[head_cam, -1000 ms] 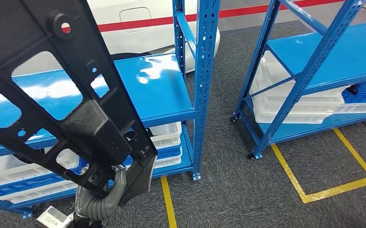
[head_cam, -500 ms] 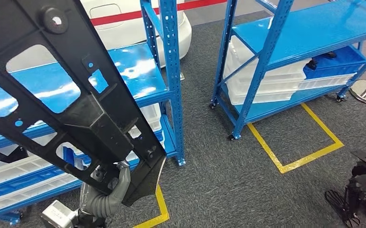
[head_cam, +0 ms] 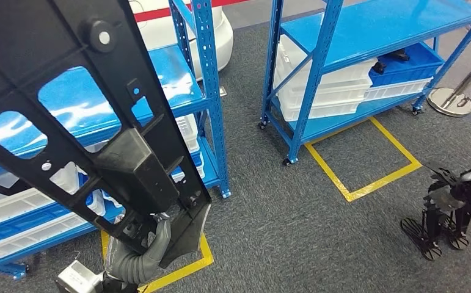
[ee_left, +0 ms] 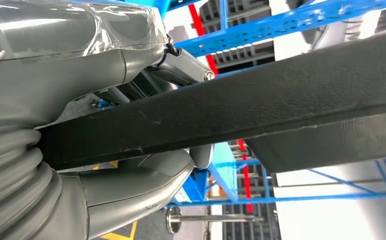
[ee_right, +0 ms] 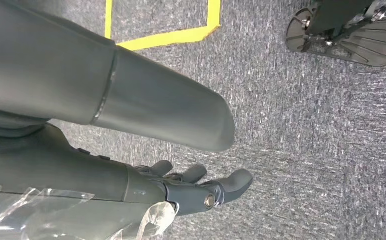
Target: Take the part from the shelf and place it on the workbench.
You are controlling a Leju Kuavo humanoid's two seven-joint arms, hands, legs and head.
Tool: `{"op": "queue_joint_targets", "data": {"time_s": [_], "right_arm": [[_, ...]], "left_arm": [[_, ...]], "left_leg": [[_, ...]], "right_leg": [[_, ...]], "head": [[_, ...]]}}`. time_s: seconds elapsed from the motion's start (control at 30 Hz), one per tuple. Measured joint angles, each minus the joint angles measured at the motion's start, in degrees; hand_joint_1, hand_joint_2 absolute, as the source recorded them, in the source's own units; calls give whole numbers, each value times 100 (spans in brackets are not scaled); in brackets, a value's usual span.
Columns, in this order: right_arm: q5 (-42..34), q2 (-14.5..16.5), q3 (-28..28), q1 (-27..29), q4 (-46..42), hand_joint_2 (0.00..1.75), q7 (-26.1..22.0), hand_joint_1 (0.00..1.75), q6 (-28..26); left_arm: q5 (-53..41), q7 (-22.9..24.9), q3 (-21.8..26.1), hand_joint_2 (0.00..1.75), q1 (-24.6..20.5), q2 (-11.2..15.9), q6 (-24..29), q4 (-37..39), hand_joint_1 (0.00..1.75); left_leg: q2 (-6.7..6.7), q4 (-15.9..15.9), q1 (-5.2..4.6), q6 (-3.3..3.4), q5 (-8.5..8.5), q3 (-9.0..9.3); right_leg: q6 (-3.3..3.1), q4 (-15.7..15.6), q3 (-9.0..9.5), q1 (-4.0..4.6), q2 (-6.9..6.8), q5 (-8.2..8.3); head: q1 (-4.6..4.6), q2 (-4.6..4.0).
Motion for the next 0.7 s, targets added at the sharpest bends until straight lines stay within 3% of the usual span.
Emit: {"op": "queue_joint_targets", "data": {"time_s": [0.03,0.07,0.1,0.17,0.2,0.23,0.27,0.3,0.33,0.4,0.43,0.47,0.53,0.57,0.6,0.67,0.7], "right_arm": [[3,-2,0,5,2,0,4,0,-9],[3,-3,0,10,3,0,8,0,-19],[3,-4,1,14,5,0,11,0,-27],[4,-2,2,21,5,0,9,0,-37],[3,-1,4,25,5,0,9,0,-39],[3,2,5,26,5,0,7,0,-41],[3,3,6,24,5,0,5,0,-45],[2,4,7,20,5,0,3,0,-50],[3,4,7,14,5,0,2,0,-57],[3,3,7,2,5,0,1,0,-71],[3,3,6,-2,5,0,1,0,-76],[2,2,6,-5,5,0,-1,0,-79],[2,15,5,-5,5,0,-1,0,-81],[2,21,5,-5,5,0,0,0,-81],[2,26,5,-4,5,0,2,0,-81],[2,24,4,-6,5,0,3,0,-81],[1,24,4,-4,5,0,6,0,-81]], "left_arm": [[1,0,-3,175,-1,-2,4,2,175],[3,2,-4,175,0,-3,4,3,175],[7,2,-7,175,1,-3,4,4,175],[13,2,-9,175,4,-3,4,9,175],[15,2,-10,175,5,-3,4,14,175],[15,2,-11,175,6,-3,4,19,175],[16,2,-11,175,6,-3,3,22,175],[16,2,-13,175,5,-3,2,23,175],[16,2,-14,175,5,-3,0,24,175],[20,3,-15,175,0,-4,-8,24,175],[22,3,-15,175,-6,-5,-11,24,175],[24,4,-16,175,-11,-6,-14,24,175],[24,4,-20,175,-10,-5,-16,25,175],[24,4,-22,175,-5,-5,-17,26,175],[24,4,-25,175,0,-4,-17,26,175],[29,4,-28,175,3,-3,-16,26,175],[32,4,-31,175,4,-3,-16,27,175]], "left_leg": [[9,3,4,39,65,-72],[20,7,11,92,138,-153],[30,6,16,138,215,-241],[35,18,-11,187,357,-417],[37,31,-21,186,431,-515],[40,56,-28,180,502,-619],[43,96,-30,170,567,-731],[46,152,-29,156,620,-847],[47,219,-28,137,660,-953],[52,352,-33,85,723,-1117],[58,392,-35,54,763,-1170],[65,410,-36,23,811,-1206],[55,454,-18,-47,811,-1282],[44,569,-4,-87,663,-1339],[33,803,15,-131,407,-1422],[28,1558,49,-203,-187,-1611],[28,1930,60,-225,-350,-1669]], "right_leg": [[24,54,-44,-4,7,-72],[44,208,-111,-9,13,-268],[55,489,-199,-14,17,-586],[69,1311,-373,-16,15,-1231],[77,1694,-414,-16,16,-1356],[82,1941,-395,-17,15,-1307],[85,2000,-290,-18,15,-1129],[83,1850,-83,-20,14,-929],[75,1498,222,-23,14,-836],[39,587,859,2,18,-982],[9,281,1033,17,21,-1105],[-28,134,1088,35,25,-1160],[-120,125,995,24,12,-1091],[-166,125,938,17,-1,-1030],[-203,122,869,8,-16,-962],[-239,127,697,11,-32,-818],[-241,131,600,13,-34,-744]], "head": [[-2,0],[4,1],[14,1],[32,1],[39,1],[39,2],[40,2],[41,2],[42,2],[45,2],[46,2],[46,2],[45,2],[41,1],[37,1],[27,0],[25,0]]}}
